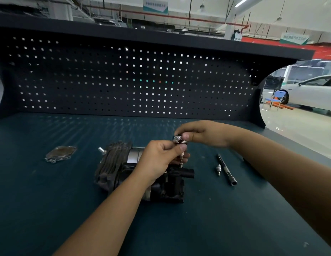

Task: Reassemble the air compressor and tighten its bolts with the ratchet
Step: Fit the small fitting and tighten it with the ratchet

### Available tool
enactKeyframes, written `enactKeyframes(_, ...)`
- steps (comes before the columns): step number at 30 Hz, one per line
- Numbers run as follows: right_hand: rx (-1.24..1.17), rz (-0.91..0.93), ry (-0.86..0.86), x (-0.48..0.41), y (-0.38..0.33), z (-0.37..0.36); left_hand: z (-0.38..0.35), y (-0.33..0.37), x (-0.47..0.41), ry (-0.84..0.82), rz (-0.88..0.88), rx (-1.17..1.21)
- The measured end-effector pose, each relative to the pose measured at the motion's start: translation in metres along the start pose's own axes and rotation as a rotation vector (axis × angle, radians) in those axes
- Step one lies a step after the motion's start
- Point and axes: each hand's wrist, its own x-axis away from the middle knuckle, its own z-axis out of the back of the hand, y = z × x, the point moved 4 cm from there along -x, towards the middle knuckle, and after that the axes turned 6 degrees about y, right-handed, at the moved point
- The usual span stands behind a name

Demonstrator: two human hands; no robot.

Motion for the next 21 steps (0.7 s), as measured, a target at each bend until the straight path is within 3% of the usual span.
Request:
enactKeyframes(7, 0.186, -0.076, 0.046, 0.002, -0.009, 0.008, -0.001, -0.003, -0.002, 0.026, -0.016, -0.092)
enactKeyframes(12, 0.422, -0.317, 0.217, 0.006, -0.021, -0.006, -0.002, -0.004, -0.003, 0.036, -0.015, -0.125)
enactKeyframes(14, 0.550, -0.330, 0.268, 0.004, -0.027, -0.008, -0.001, -0.003, -0.002, 0.037, -0.012, -0.095)
enactKeyframes(21, 0.111, -0.002, -0.006, 0.009, -0.012, 0.007, -0.002, 0.000, 0.001, -0.067, -0.017, -0.044)
